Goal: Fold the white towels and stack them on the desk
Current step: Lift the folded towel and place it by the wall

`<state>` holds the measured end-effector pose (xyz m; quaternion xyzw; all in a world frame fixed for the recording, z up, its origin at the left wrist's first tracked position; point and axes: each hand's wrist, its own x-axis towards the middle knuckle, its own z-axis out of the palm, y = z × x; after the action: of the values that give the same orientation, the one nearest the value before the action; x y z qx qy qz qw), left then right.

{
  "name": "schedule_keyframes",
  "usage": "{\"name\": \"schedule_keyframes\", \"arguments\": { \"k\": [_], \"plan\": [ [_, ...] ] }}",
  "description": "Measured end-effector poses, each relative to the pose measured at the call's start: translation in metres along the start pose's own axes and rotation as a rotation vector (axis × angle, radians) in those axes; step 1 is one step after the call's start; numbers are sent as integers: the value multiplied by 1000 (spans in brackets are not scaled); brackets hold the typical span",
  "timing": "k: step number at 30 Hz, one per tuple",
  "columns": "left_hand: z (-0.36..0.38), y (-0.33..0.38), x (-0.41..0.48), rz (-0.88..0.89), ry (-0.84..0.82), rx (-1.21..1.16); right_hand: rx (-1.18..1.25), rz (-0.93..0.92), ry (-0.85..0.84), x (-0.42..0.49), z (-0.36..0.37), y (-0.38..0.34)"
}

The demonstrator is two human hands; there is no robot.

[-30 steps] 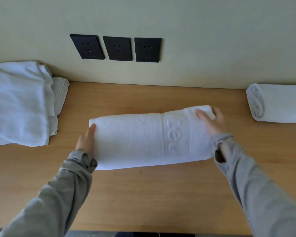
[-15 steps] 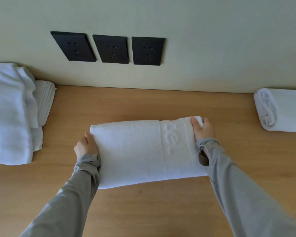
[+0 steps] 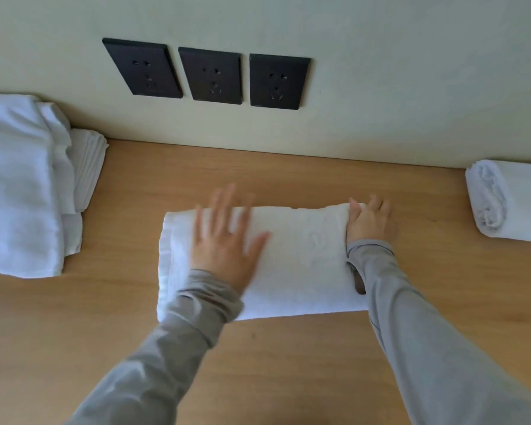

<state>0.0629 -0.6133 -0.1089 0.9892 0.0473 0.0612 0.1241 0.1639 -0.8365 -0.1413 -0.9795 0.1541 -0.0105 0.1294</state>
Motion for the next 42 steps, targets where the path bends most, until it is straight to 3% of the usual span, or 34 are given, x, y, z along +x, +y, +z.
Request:
{"name": "schedule_keyframes", "arguments": {
  "k": [2, 4, 6, 8, 14, 17, 22, 27, 29, 31, 33, 38, 42],
  "plan": [
    [12, 27, -7, 86, -203, 61, 37, -178, 124, -11, -12, 0],
    [24, 29, -12, 52, -238, 93, 110, -479, 148, -35, -21, -7],
    [30, 25, -11, 24, -221, 96, 62, -767, 6, -64, -18, -17],
    [33, 23, -9, 30, -244, 85, -85, -870, -176, -81, -12, -22],
    [32, -14, -12, 121, -234, 67, -240, -599, -331, -48, -15, 32],
    [31, -26, -17, 17, -189, 55, -235, -584, -346, -45, -14, 42],
    [41, -24, -5, 16, -247, 60, -122, -544, -355, -37, -4, 44],
    [32, -23, 0, 14, -287, 84, -240, -482, -390, -35, -14, 33],
    [28, -10, -5, 1, -256, 115, -233, -463, -273, -46, -23, 20],
    [26, 9, -11, -31, -201, 83, -57, -548, -115, -72, -29, -7],
    [26, 24, -13, -53, -192, 30, 49, -692, -75, -104, -27, -34],
    [5, 6, -34, 129, -169, -92, -135, -847, -166, -134, -13, -26],
    [3, -41, -68, 260, -243, 67, -227, -948, -220, -126, -5, -14]
  ]
}}
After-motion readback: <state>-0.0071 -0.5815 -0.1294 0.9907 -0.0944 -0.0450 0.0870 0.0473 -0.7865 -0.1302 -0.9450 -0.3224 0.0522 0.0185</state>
